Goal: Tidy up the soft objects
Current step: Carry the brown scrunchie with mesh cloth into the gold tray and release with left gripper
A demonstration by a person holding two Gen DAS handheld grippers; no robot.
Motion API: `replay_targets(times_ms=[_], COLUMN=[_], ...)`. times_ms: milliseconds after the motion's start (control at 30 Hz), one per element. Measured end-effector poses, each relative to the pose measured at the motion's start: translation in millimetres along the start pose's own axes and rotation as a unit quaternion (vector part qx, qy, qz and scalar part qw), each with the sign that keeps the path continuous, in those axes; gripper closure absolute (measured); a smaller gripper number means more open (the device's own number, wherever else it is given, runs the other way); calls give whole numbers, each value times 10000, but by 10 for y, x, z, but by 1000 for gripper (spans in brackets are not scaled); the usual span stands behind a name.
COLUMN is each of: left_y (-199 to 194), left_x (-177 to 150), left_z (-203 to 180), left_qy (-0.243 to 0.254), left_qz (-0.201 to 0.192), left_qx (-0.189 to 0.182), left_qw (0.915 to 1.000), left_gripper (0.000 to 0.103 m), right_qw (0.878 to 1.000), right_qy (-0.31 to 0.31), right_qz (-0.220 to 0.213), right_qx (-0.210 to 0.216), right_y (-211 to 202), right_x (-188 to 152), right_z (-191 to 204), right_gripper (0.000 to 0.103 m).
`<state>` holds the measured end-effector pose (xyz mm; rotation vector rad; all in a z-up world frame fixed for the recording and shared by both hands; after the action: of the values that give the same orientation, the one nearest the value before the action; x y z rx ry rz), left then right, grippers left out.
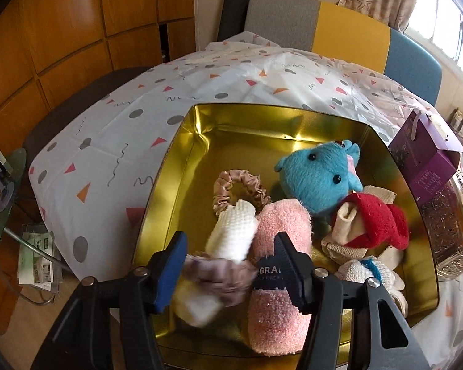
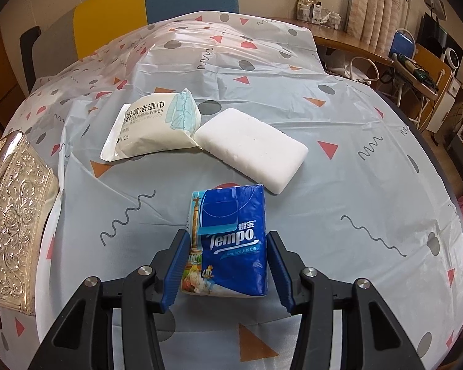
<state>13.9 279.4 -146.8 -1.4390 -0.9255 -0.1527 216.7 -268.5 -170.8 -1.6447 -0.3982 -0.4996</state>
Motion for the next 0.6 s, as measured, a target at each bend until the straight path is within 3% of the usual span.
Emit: replay_targets(times_ms=[333,600], left_y=[-182,-364], left_x=[90,154], left_z=[-66,-309], left_qy=[62,411], left_qz=[-311,-535], left_qx=[-117,-291], left_qw=[9994,9973], left_gripper=[36,31], right_qw=[10000,10000], right_qy=[-21,21], right_qz=[-43,-55], right_qx=[-48,-54], right_y=[-4,-17], right_x=[-8,8], right_z=[12,21], right_gripper=[52,53])
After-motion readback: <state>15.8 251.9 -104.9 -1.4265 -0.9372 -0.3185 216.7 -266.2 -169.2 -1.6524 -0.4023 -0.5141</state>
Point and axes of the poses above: each gripper's, at about its wrist camera, not at the fingertips, and y roughly the way its jaws point, z to its left, x to its top, the point moved 5 cm from there along y, roughly the way its jaws point, and after that the axes turned 8 degrees about -x, right-handed, at the moved point
